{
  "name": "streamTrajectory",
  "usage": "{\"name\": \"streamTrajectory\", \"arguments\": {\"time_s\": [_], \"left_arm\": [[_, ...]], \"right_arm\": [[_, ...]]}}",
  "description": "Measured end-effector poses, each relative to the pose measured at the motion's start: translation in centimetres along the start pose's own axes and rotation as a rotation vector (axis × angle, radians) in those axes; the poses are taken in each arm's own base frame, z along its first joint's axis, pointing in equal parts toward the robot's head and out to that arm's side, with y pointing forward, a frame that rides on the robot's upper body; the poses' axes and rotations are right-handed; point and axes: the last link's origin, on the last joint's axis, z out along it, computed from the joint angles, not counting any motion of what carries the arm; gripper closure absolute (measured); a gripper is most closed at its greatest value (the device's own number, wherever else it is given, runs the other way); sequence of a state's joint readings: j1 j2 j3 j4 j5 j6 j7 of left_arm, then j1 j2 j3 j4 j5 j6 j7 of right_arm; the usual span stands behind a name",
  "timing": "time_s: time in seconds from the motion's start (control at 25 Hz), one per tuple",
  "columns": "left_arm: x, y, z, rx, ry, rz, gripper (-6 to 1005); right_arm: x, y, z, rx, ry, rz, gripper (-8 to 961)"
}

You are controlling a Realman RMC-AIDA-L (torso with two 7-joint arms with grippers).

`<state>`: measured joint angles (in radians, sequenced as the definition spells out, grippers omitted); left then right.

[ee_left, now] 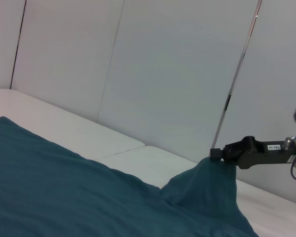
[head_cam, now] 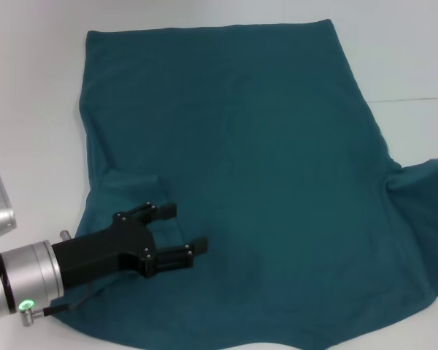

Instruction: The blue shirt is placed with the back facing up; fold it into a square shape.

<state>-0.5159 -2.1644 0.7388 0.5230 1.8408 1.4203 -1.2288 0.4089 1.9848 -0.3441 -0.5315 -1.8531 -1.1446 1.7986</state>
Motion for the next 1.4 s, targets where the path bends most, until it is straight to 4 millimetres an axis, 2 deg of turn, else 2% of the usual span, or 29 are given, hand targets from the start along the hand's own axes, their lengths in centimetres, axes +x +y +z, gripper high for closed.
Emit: {"name": "streamTrajectory", "arguments": {"time_s": [0.4,0.72,1.08,1.24,1.4], "left_arm": [[-0.1,-0.1,-0.1,0.005,0.000,-0.002,51],[0.0,-0.1,0.0,0.006,0.002,-0.003,51],[-0.1,-0.2,0.0,0.015,0.000,-0.004,51],[-0.2,-0.3,0.0,0.027,-0.005,-0.007,51],[-0.3,-0.5,-0.2,0.040,-0.001,-0.012,51]], "right_arm": [[0.1,2.5,1.8,-0.108,0.044,-0.019,932],[1.1,4.8,4.4,-0.150,0.088,-0.033,930],[3.5,8.6,8.4,-0.223,0.189,-0.115,927],[4.3,10.5,8.9,-0.291,0.206,-0.160,851],[3.8,10.3,8.6,-0.300,0.197,-0.155,775]]}}
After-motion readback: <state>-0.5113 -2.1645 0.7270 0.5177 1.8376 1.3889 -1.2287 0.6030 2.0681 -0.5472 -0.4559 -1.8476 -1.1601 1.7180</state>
